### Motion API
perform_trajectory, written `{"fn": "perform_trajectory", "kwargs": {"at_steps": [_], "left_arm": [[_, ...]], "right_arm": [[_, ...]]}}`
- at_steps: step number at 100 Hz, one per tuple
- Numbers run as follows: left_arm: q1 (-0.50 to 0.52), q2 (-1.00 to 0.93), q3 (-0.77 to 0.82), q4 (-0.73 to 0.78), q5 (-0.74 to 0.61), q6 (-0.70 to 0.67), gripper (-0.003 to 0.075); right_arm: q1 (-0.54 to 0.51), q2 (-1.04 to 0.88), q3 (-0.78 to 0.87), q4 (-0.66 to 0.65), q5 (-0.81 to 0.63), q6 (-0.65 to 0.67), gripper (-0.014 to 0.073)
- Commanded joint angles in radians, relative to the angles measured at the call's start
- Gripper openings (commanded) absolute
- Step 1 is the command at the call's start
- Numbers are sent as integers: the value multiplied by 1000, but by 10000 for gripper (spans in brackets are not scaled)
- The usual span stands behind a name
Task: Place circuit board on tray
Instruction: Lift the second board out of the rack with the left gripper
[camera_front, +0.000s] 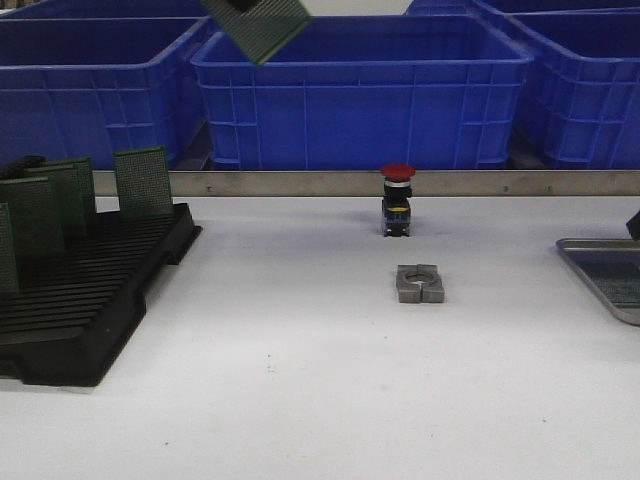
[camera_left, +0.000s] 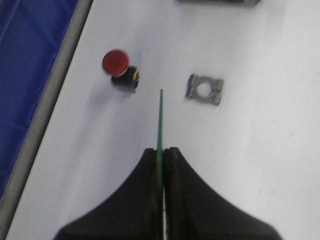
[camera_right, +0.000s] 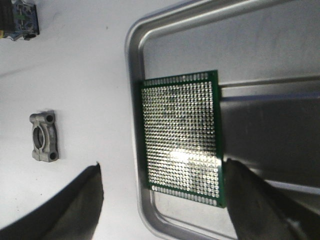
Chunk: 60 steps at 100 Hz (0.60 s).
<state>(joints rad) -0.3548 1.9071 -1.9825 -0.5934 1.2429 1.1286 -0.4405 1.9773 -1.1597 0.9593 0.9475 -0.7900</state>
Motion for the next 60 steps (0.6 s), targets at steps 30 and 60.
{"fn": "perform_trajectory", "kwargs": {"at_steps": [30, 60], "left_arm": [[-208, 12, -19, -109, 33, -68, -18], [-214, 72, -19, -208, 33, -90, -18]], "right_arm": [[-6, -49, -24, 52, 73, -57, 531], [-5, -50, -67, 221, 319, -284, 531]]}}
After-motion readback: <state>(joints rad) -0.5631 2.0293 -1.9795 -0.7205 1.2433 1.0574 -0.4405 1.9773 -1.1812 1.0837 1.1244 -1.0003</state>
